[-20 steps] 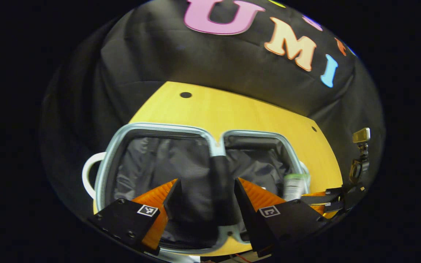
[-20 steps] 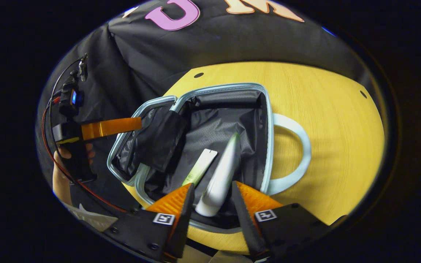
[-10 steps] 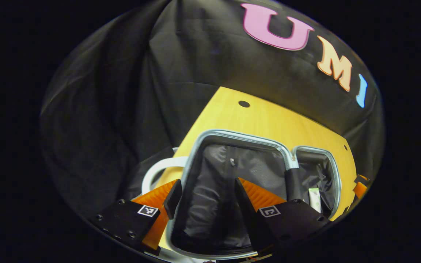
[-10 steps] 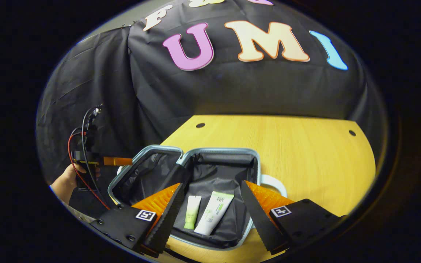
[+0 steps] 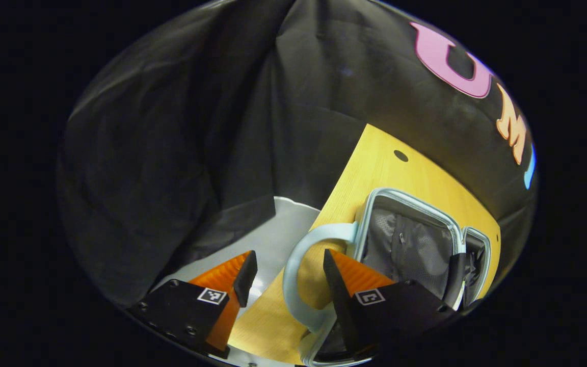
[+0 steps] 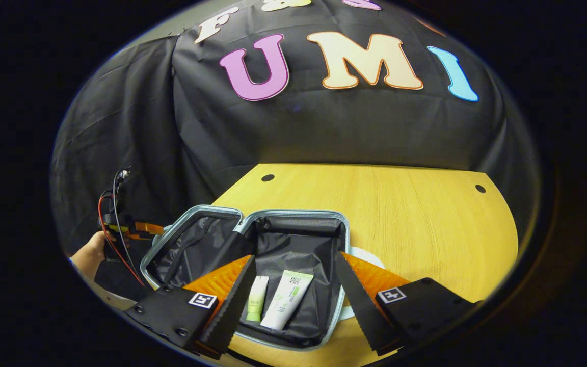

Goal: First open the suitcase, pack the skin care products into it, and then close the suitcase.

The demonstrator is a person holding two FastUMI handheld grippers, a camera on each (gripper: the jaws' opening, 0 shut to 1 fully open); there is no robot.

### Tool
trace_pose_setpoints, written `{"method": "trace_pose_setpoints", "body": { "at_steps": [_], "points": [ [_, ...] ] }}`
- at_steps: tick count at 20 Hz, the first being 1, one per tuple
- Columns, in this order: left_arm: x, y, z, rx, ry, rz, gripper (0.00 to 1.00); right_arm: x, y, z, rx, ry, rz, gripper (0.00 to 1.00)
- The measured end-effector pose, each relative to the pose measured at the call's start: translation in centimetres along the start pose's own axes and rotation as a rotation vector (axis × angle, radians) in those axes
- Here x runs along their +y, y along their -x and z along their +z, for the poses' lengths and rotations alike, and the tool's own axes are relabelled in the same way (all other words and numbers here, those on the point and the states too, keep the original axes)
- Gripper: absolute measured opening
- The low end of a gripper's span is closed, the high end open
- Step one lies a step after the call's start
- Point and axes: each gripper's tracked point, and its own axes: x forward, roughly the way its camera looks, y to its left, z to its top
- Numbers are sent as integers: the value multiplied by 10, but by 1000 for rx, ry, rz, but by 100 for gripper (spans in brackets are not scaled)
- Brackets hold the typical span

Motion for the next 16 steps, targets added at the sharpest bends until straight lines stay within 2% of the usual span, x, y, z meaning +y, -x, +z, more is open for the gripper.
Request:
{"method": "trace_pose_setpoints", "body": {
  "at_steps": [1,2,3,5,9,12,16],
  "points": [
    [7,-4,-4,28,8,-13,70,0,-1,1,0,1,-2,98],
    [10,-10,-5,44,15,-16,66,-1,0,1,-1,1,-4,98],
    [11,-15,-6,45,22,-3,45,-2,2,2,-1,-1,-4,98],
    [3,-27,-15,63,25,6,15,-6,4,5,-11,2,-10,98],
    [-13,4,5,6,-53,10,1,-14,9,13,-42,20,-14,98],
    [-30,42,33,-85,-164,12,0,-20,12,20,-59,41,-1,98],
    [-69,97,61,-176,-238,-11,0,-24,15,29,-83,47,43,98]
  ]
}}
